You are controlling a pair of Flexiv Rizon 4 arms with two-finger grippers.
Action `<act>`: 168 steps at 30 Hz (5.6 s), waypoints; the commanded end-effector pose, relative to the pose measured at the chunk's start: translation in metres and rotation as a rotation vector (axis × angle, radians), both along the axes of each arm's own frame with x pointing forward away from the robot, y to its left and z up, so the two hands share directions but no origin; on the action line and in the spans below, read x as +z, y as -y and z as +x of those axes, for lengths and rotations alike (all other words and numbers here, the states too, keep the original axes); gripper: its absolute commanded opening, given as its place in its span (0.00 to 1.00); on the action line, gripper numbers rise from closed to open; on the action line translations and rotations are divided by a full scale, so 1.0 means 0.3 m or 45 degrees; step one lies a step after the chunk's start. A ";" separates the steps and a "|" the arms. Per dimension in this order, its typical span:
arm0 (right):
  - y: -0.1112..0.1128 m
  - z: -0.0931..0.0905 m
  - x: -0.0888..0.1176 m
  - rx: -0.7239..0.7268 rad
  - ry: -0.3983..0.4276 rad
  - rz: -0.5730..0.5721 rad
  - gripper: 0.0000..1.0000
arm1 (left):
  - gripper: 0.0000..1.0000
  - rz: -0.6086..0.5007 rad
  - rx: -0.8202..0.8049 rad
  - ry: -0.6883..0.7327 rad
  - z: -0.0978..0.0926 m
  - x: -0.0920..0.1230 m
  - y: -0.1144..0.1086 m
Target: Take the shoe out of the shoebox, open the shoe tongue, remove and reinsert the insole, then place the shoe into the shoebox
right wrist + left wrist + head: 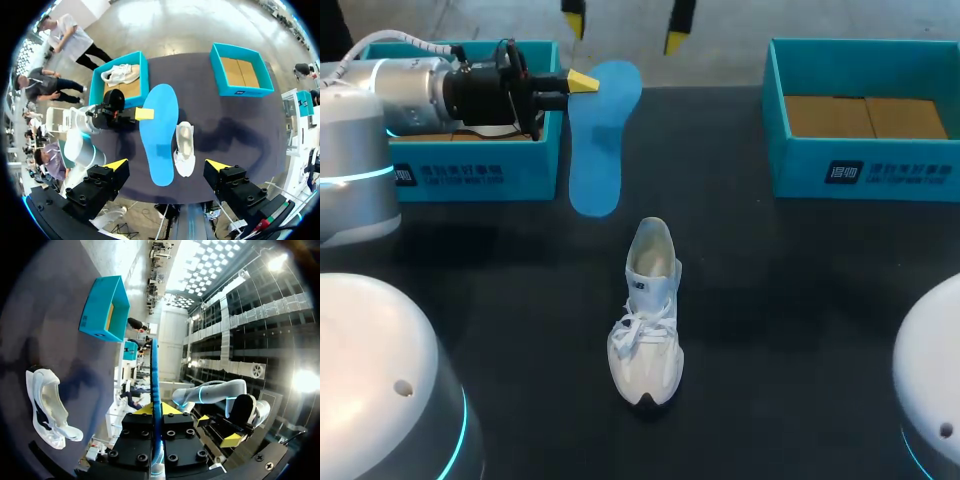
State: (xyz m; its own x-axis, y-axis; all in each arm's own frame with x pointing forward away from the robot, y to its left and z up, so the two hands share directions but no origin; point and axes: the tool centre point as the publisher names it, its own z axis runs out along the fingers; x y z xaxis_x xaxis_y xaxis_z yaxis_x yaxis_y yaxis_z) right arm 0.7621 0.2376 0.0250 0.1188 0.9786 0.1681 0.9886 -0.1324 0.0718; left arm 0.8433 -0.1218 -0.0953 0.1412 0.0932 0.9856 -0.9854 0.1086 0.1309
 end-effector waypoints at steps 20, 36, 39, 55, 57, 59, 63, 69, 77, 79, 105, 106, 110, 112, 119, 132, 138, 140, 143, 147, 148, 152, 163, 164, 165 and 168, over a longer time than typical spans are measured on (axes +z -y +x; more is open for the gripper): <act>0.164 0.034 -0.064 0.019 0.128 0.936 1.00 | 0.00 0.004 0.002 0.000 -0.002 0.003 -0.002; 0.268 0.050 -0.118 0.019 0.264 1.276 1.00 | 0.00 0.004 0.002 0.000 -0.002 0.003 -0.002; 0.280 0.060 -0.119 0.044 0.284 1.345 1.00 | 0.00 0.004 0.002 0.000 -0.002 0.003 -0.002; 0.310 0.089 -0.172 0.081 0.283 1.490 1.00 | 0.00 0.004 0.002 0.000 -0.002 0.003 -0.002; 0.312 0.092 -0.167 0.087 0.284 1.497 1.00 | 0.00 0.004 0.002 0.000 -0.002 0.003 -0.002; 0.312 0.094 -0.159 0.095 0.295 1.511 1.00 | 0.00 0.004 0.002 0.000 -0.002 0.003 -0.002; 0.314 0.098 -0.153 0.093 0.292 1.514 1.00 | 0.00 0.004 0.002 0.000 -0.002 0.003 -0.002; 0.314 0.115 -0.167 0.083 0.267 1.526 1.00 | 0.00 0.004 0.002 0.000 -0.002 0.003 -0.002; 0.319 0.134 -0.216 0.058 0.257 1.587 1.00 | 0.00 0.004 0.002 0.000 -0.002 0.003 -0.002; 0.321 0.136 -0.225 0.054 0.263 1.614 1.00 | 0.00 0.004 0.002 0.000 -0.002 0.003 -0.002; 0.330 0.140 -0.244 0.018 0.309 1.653 1.00 | 0.00 0.006 0.022 0.129 0.015 0.003 0.005; 0.330 0.140 -0.244 0.018 0.309 1.653 1.00 | 0.00 0.030 0.051 0.194 0.023 0.005 0.005; 0.330 0.140 -0.244 0.018 0.309 1.653 1.00 | 0.00 0.003 0.043 0.477 0.027 0.025 -0.001; 0.330 0.140 -0.244 0.018 0.309 1.653 1.00 | 0.00 -0.001 0.040 0.583 0.028 0.042 -0.007; 0.330 0.140 -0.244 0.018 0.309 1.653 1.00 | 0.00 -0.044 0.068 1.075 -0.016 0.131 0.001; 0.330 0.140 -0.244 0.018 0.309 1.653 1.00 | 0.00 -0.225 0.066 1.995 -0.010 0.096 0.070; 0.330 0.140 -0.244 0.018 0.309 1.653 1.00 | 0.00 -0.390 0.153 2.138 0.037 0.153 0.055; 0.330 0.140 -0.244 0.018 0.309 1.653 1.00 | 0.00 -0.417 0.156 2.157 0.055 0.170 0.045; 0.330 0.140 -0.244 0.018 0.309 1.653 1.00 | 0.00 -0.458 0.171 2.242 0.074 0.188 0.028; 0.330 0.140 -0.244 0.018 0.309 1.653 1.00 | 0.00 -0.490 0.131 2.290 0.077 0.205 0.024; 0.330 0.140 -0.244 0.018 0.309 1.653 1.00 | 0.00 -0.490 0.131 2.290 0.077 0.205 0.024; 0.330 0.140 -0.244 0.018 0.309 1.653 1.00 | 0.00 -0.490 0.131 2.290 0.077 0.205 0.024; 0.330 0.140 -0.244 0.018 0.309 1.653 1.00 | 0.00 -0.490 0.131 2.290 0.077 0.205 0.024; 0.330 0.140 -0.244 0.018 0.309 1.653 1.00 | 0.00 -0.490 0.131 2.290 0.077 0.205 0.024; 0.330 0.140 -0.244 0.018 0.309 1.653 1.00 | 0.00 -0.454 0.125 2.355 0.075 0.207 0.028; 0.330 0.140 -0.244 0.018 0.309 1.653 1.00 | 0.00 -0.531 0.100 2.495 0.061 0.216 0.041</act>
State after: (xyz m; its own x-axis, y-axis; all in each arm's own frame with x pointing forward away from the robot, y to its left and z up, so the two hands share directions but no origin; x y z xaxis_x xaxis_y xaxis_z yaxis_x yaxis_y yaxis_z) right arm 0.8039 0.1362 -0.0483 -0.0573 0.0891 0.9944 0.9712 -0.2258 0.0762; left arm 0.8609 -0.1308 -0.0314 -0.9376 0.2562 -0.2351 0.1862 -0.2010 -0.9617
